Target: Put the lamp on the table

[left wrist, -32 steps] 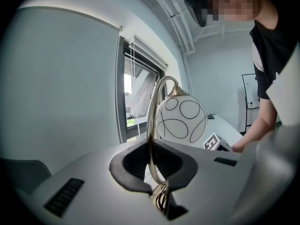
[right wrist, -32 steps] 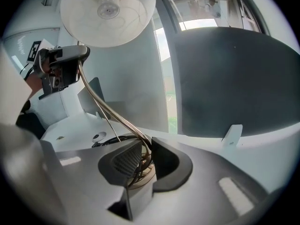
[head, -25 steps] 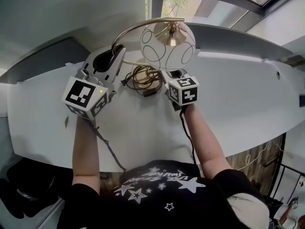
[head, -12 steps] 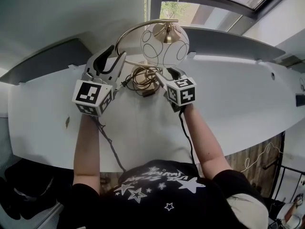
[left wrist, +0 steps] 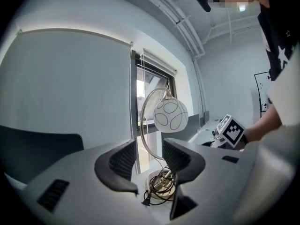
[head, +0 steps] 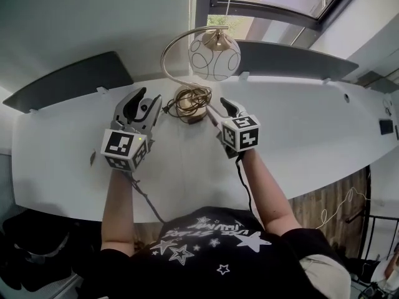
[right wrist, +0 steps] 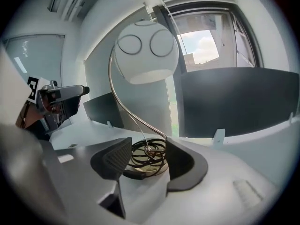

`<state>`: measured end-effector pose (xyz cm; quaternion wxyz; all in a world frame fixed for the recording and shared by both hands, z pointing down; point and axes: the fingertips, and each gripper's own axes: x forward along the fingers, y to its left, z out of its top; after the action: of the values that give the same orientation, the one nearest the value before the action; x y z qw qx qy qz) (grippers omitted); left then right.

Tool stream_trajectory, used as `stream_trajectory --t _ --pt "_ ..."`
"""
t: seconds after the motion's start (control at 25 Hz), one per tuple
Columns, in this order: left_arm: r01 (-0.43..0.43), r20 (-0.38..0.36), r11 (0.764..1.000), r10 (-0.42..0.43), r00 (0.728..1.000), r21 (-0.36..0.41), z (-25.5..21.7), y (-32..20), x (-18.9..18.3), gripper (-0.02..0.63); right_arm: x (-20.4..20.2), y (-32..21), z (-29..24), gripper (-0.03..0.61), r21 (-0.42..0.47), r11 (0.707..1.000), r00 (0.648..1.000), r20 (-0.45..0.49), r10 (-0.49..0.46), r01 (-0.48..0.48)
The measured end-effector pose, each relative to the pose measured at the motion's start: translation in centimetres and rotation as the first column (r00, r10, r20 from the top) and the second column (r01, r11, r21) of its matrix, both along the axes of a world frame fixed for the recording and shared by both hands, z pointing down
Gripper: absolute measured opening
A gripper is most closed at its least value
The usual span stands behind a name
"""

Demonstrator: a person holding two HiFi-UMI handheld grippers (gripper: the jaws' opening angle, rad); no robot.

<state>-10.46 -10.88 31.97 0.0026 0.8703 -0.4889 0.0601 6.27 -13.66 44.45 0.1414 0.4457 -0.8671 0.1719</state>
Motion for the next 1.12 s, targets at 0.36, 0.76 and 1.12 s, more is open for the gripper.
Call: stream_trajectory --t 0.36,0.76,1.12 --pt "-0.072 -0.054 0.997 0.073 0.996 0.025 0.6 6.2 0.3 0.164 0.0 6.0 -4.7 0.193 0.098 0.993 0.997 0.048 0.057 -0.062" --pt "-0.272 -0.095 0.960 0.265 0.959 -0.069 6.1 9.3 4.1 0.163 3.5 12.5 -6.1 0.192 0.113 0.970 0.975 0.086 0.204 -0.213" --pt "-0.309 -0.076 0.950 0.305 0.949 -0.049 5.8 13.1 5.6 0.126 5.3 15.2 -5.2 0.190 0.103 0.964 0.966 0.106 0.236 -0.247"
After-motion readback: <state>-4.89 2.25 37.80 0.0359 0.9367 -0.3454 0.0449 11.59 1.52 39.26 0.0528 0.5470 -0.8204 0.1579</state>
